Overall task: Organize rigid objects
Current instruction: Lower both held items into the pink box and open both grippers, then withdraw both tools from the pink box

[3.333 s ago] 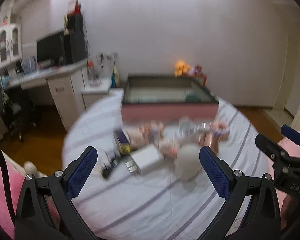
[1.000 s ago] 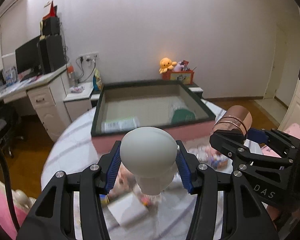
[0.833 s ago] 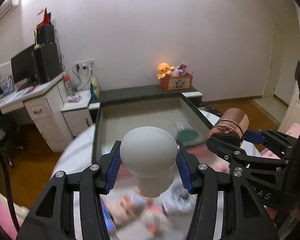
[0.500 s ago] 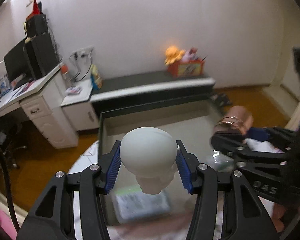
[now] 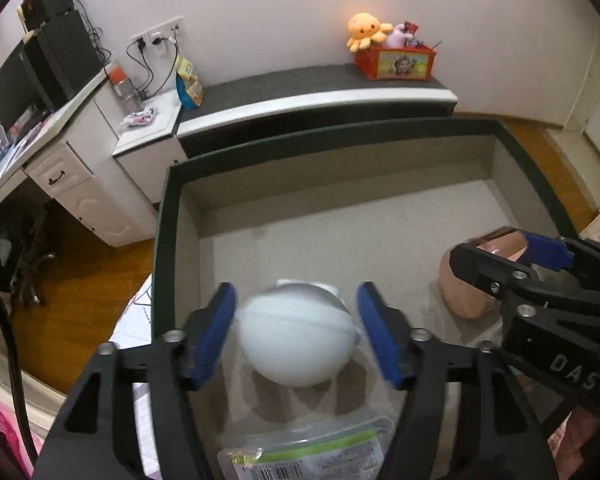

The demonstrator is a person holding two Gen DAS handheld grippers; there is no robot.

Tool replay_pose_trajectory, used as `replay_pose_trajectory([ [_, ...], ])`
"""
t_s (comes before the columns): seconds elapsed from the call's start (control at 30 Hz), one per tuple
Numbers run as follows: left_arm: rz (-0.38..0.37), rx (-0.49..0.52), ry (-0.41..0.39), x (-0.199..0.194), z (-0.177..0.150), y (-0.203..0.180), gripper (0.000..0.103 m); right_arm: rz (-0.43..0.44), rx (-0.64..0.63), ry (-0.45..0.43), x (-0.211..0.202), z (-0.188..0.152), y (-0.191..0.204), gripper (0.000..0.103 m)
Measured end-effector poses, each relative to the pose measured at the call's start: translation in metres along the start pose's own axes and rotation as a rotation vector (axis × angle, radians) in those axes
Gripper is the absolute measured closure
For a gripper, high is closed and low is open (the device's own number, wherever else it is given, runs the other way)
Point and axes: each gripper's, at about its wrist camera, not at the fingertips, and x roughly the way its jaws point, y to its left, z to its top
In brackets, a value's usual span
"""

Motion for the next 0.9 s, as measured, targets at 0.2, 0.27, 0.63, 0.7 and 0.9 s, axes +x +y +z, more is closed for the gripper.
replay_pose_trajectory([
  [0.2,0.014,-0.029,-0.161,-0.061,-0.015,0.005,0.025,0.044,-0.001,-0.103,-0.035,-0.01,-0.001,0.026],
  [0.27,-0.001,-0.056,-0.231,-0.092,-0.026,0.006,0.019,0.045,-0.02,-0.177,-0.065,-0.024,0.002,0.026],
  [0.63,0.06,-0.129,-0.543,-0.251,-0.137,-0.016,0.002,0.047,-0.16,-0.511,-0.214,-0.138,0.034,0.02],
  [0.7,0.084,-0.137,-0.584,-0.269,-0.158,-0.023,0.002,0.029,-0.168,-0.576,-0.239,-0.163,0.038,0.019],
  [0.9,0.137,-0.157,-0.655,-0.313,-0.214,-0.038,0.002,-0.052,-0.198,-0.706,-0.285,-0.22,0.048,0.017],
])
